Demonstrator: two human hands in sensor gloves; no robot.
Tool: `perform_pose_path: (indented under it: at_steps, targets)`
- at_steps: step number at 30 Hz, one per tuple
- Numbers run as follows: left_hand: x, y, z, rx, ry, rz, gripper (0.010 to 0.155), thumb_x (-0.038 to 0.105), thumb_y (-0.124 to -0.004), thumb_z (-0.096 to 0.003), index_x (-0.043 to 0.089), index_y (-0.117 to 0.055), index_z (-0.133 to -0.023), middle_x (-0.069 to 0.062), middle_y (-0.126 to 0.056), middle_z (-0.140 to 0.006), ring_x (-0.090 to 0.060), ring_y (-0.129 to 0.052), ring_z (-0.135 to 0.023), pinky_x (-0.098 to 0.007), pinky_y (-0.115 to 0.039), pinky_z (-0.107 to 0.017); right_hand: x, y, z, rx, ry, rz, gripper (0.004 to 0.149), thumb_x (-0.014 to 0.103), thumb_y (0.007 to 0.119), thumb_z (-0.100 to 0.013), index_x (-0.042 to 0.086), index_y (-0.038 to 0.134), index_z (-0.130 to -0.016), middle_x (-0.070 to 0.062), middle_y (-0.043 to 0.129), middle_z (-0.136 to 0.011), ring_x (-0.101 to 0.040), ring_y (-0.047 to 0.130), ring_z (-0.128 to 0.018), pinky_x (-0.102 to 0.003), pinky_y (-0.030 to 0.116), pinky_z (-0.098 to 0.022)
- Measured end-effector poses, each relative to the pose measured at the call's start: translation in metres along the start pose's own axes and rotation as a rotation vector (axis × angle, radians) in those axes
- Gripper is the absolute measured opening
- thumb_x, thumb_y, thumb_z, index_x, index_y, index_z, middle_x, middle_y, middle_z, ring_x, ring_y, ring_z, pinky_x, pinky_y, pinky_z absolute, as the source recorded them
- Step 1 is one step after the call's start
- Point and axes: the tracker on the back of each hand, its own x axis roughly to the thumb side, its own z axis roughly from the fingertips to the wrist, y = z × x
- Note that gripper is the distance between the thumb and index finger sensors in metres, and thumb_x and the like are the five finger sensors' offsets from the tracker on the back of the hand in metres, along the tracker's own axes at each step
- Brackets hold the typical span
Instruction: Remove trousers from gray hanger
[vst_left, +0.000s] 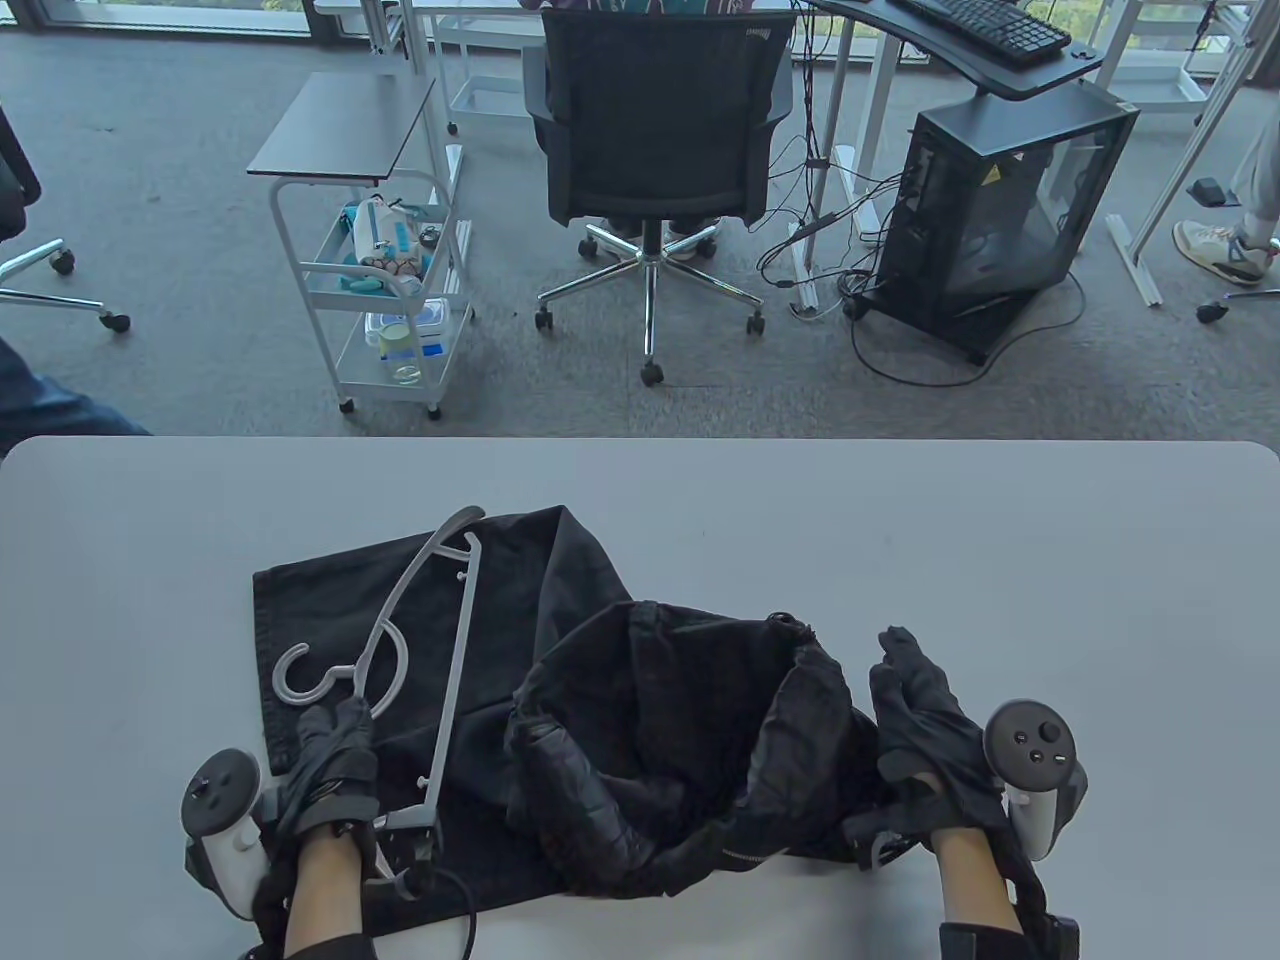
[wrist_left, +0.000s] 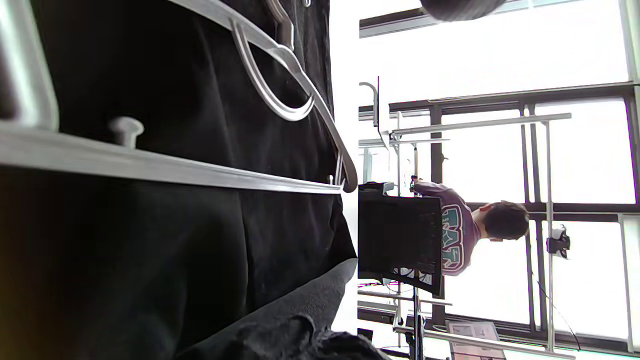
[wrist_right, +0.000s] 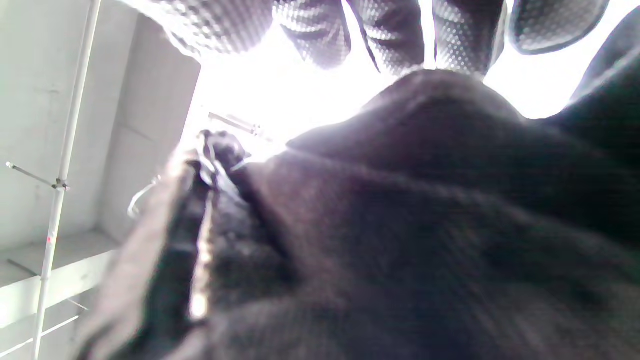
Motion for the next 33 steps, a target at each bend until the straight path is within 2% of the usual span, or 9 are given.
perform_pose_path:
  at_steps: [3,7,11,13,15,17,19,24,33]
  targets:
    - [0.010,-0.003,0.002,-0.001,-0.076,-0.046,0.084,0.059,-0.057,-0.0562,0.005,-0.022,-0.111,-0.042,-0.025,-0.110,-0.075,-0.029,-0.091,-0.080,-0.039,-0.056,0.003,-0.004,0.000,-0.009,-0.017,0.006,0.066,0.048,0.066,-0.055,0.012,0.054,-0.108,-0.022,0.057,-0.107,-0.058,0.063,-0.089,-0.069,0.060,-0.055]
    - [0.033,-0.018,0.008,0.001,-0.305,-0.244,0.085,0.067,-0.055,-0.0561,0.015,-0.022,-0.115,-0.037,-0.029,-0.116,-0.074,-0.029,-0.095,-0.082,-0.038,-0.057,0.017,-0.006,0.004,0.004,-0.092,0.106,0.069,0.051,0.068,-0.054,0.012,0.054,-0.109,-0.021,0.054,-0.109,-0.061,0.055,-0.095,-0.074,0.053,-0.057]
    - [0.058,-0.048,0.020,-0.030,-0.543,-0.548,0.081,0.068,-0.054,-0.0555,0.024,-0.023,-0.117,-0.032,-0.021,-0.120,-0.072,-0.018,-0.097,-0.085,-0.031,-0.055,0.044,-0.003,0.015,-0.001,-0.226,0.257,0.071,0.054,0.068,-0.053,0.015,0.054,-0.110,-0.018,0.052,-0.113,-0.062,0.045,-0.100,-0.079,0.046,-0.058]
    - [0.065,-0.060,0.030,0.021,-0.607,-0.718,0.079,0.066,-0.056,-0.0549,0.025,-0.031,-0.118,-0.029,-0.023,-0.122,-0.071,-0.014,-0.099,-0.085,-0.025,-0.056,0.055,0.002,0.020,0.004,-0.276,0.288,0.070,0.054,0.068,-0.053,0.016,0.054,-0.111,-0.018,0.050,-0.114,-0.062,0.040,-0.102,-0.081,0.042,-0.059]
    - [0.068,-0.070,0.034,0.053,-0.713,-0.890,0.078,0.067,-0.054,-0.0556,0.024,-0.034,-0.118,-0.029,-0.026,-0.123,-0.071,-0.017,-0.100,-0.086,-0.027,-0.055,0.061,0.006,0.024,0.027,-0.295,0.320,0.070,0.054,0.068,-0.053,0.017,0.054,-0.111,-0.017,0.049,-0.115,-0.062,0.037,-0.102,-0.082,0.040,-0.058]
    - [0.069,-0.081,0.037,0.015,-0.712,-0.958,0.079,0.068,-0.053,-0.0552,0.025,-0.034,-0.118,-0.028,-0.025,-0.123,-0.070,-0.016,-0.100,-0.086,-0.026,-0.055,0.066,0.009,0.029,0.063,-0.301,0.374,0.071,0.055,0.068,-0.053,0.018,0.052,-0.112,-0.017,0.046,-0.117,-0.063,0.031,-0.103,-0.083,0.035,-0.058]
    - [0.066,-0.091,0.039,-0.071,-0.736,-0.987,0.079,0.070,-0.050,-0.0542,0.026,-0.033,-0.118,-0.027,-0.023,-0.124,-0.070,-0.012,-0.101,-0.087,-0.023,-0.055,0.072,0.013,0.034,0.082,-0.323,0.460,0.072,0.057,0.067,-0.053,0.020,0.052,-0.113,-0.017,0.044,-0.118,-0.063,0.027,-0.104,-0.084,0.031,-0.058]
    - [0.058,-0.108,0.043,-0.167,-0.722,-1.066,0.081,0.071,-0.045,-0.0536,0.026,-0.029,-0.119,-0.028,-0.022,-0.124,-0.070,-0.011,-0.101,-0.087,-0.023,-0.055,0.075,0.024,0.041,0.109,-0.342,0.539,0.076,0.060,0.064,-0.052,0.017,0.051,-0.113,-0.020,0.044,-0.118,-0.065,0.026,-0.103,-0.085,0.031,-0.057]
    - [0.053,-0.105,0.044,-0.175,-0.694,-1.033,0.081,0.070,-0.044,-0.0538,0.024,-0.030,-0.118,-0.030,-0.026,-0.123,-0.071,-0.017,-0.100,-0.086,-0.026,-0.055,0.069,0.027,0.040,0.125,-0.293,0.516,0.076,0.059,0.061,-0.052,0.015,0.049,-0.113,-0.023,0.045,-0.116,-0.066,0.029,-0.101,-0.085,0.033,-0.056]
